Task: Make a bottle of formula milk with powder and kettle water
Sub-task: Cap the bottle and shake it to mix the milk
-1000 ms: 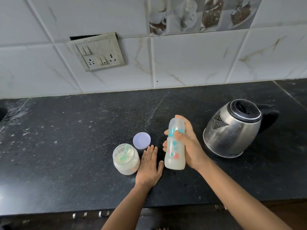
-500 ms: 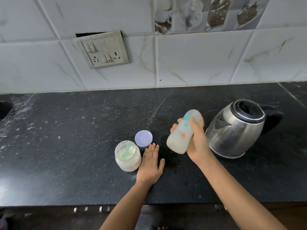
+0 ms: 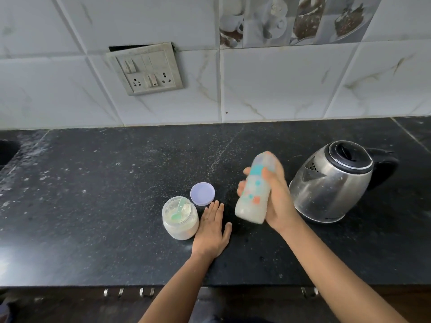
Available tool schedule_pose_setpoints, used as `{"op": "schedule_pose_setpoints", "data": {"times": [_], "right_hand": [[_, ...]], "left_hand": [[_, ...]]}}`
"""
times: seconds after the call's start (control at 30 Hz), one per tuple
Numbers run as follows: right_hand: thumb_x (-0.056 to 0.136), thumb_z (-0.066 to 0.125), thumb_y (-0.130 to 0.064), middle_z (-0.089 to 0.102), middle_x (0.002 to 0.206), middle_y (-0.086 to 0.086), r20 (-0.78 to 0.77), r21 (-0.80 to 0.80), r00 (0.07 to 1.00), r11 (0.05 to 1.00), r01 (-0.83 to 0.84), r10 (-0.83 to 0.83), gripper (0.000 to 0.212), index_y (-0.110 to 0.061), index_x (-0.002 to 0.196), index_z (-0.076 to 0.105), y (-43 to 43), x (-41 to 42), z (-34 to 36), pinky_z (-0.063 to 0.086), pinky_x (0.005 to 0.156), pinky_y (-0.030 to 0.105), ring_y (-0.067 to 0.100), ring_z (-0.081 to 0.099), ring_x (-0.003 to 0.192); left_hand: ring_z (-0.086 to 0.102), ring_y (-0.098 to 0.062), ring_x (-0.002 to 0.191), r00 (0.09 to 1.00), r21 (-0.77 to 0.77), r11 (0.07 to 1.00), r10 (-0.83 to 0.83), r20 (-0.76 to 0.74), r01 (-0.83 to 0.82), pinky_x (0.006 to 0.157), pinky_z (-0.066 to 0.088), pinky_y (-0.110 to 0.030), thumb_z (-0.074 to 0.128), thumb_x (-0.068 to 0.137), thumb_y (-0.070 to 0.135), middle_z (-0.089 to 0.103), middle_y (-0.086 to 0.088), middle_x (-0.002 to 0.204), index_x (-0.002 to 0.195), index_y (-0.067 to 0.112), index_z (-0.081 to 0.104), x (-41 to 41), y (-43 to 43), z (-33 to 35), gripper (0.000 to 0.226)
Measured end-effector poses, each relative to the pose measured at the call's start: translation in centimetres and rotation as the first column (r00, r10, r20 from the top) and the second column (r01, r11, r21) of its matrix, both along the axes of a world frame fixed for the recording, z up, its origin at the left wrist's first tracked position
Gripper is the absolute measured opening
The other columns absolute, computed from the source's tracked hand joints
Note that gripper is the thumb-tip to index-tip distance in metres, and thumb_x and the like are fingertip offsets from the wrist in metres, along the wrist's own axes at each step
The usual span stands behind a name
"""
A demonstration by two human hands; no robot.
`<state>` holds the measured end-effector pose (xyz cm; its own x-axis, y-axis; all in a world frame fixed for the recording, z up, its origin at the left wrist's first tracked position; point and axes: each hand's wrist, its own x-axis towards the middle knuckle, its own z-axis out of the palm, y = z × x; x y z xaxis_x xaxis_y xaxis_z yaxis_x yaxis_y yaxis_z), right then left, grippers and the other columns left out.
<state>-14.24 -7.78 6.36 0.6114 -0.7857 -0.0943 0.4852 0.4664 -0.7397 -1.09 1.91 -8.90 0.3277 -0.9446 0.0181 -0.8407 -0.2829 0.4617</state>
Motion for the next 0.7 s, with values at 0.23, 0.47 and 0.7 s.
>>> {"op": "schedule_pose_setpoints", "data": {"times": [0.23,0.47,0.7], "right_hand": [[0.086,0.056,-0.020,0.060,0.097,0.015,-0.087,-0.112,0.990,0.986,-0.124,0.114,0.049,-0.026,0.133,0.043,0.9,-0.6,-0.4,0.053,0.061,0.041,0.030,0.060,0.066],[0.082,0.071,-0.030,0.054,0.094,0.015,-0.037,0.073,0.999,0.997,-0.007,0.010,0.064,-0.013,0.134,0.038,-0.8,-0.1,-0.5,0.055,0.065,0.041,0.027,0.061,0.070],[0.096,0.056,-0.021,0.058,0.098,0.011,0.065,0.153,0.980,0.973,0.174,-0.186,0.052,-0.023,0.142,0.032,-1.1,1.0,0.7,0.057,0.067,0.041,0.025,0.065,0.073]], "left_hand": [[-0.002,-0.012,0.148,1.000,0.009,1.000,-0.004,0.002,0.004,0.118,-0.008,-0.025,0.029,0.099,0.045,0.009,-0.001,0.162,0.154,0.015,0.015,0.1,0.1,-0.2,0.064],[-0.001,-0.012,0.148,1.000,-0.008,1.000,-0.007,0.002,0.007,0.118,-0.009,-0.024,0.031,0.100,0.042,0.009,-0.001,0.162,0.154,0.016,0.015,0.0,0.0,-0.1,0.062],[-0.002,-0.012,0.148,1.000,-0.011,1.000,0.008,-0.003,-0.008,0.119,-0.007,-0.026,0.033,0.100,0.041,0.009,0.000,0.162,0.154,0.015,0.015,0.0,0.0,-0.2,0.062]]}}
